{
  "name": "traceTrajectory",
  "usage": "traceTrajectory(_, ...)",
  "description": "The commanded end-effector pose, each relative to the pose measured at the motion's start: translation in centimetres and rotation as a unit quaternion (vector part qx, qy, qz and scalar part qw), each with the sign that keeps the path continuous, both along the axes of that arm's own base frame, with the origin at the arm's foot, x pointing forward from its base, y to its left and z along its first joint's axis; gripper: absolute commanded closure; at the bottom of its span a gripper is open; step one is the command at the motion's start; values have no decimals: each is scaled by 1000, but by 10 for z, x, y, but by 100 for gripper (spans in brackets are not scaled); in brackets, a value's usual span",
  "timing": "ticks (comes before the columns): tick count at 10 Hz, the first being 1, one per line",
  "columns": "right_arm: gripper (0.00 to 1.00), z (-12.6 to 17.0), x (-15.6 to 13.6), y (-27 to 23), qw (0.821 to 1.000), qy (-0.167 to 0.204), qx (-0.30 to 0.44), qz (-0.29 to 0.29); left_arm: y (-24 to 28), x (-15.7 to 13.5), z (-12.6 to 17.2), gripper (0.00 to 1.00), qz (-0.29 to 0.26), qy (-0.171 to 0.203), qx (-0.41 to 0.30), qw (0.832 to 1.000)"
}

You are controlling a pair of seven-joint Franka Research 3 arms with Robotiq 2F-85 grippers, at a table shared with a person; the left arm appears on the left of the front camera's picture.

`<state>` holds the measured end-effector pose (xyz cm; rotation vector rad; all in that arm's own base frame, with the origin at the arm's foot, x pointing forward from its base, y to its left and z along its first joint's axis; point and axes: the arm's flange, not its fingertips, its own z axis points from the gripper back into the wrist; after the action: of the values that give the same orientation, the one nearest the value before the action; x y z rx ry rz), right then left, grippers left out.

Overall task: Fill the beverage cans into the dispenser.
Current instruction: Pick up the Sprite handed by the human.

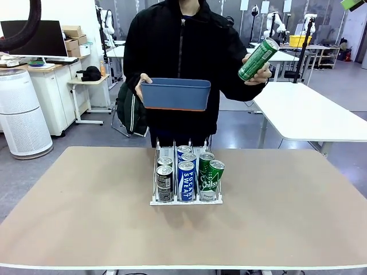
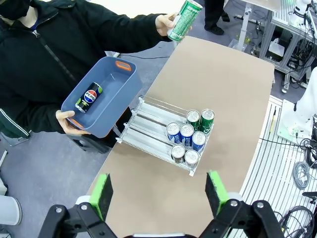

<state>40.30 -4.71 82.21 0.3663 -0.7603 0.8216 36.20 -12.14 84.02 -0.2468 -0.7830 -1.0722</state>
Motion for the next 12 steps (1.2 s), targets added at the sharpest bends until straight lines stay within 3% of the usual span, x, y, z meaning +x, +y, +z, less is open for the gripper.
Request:
traceTrajectory(1,0,-1,0,1,1000,0,1,1,0,-1,0,0,0,2,-4,1000)
traceTrajectory(5,0,-5,5,2,1000,11,11,10,0,-1,0,0,0,2,-4,1000)
traceTrajectory(7,0,-3,36,5,999,36,-18,8,0,-1,0,0,0,2,-4,1000)
traceTrajectory(9,0,-13,54,21,999,39,-28,11,0,-1,0,0,0,2,-4,1000)
traceTrajectory(12,0,-20,66,37,998,47,-44,19,0,-1,0,0,0,2,-4,1000)
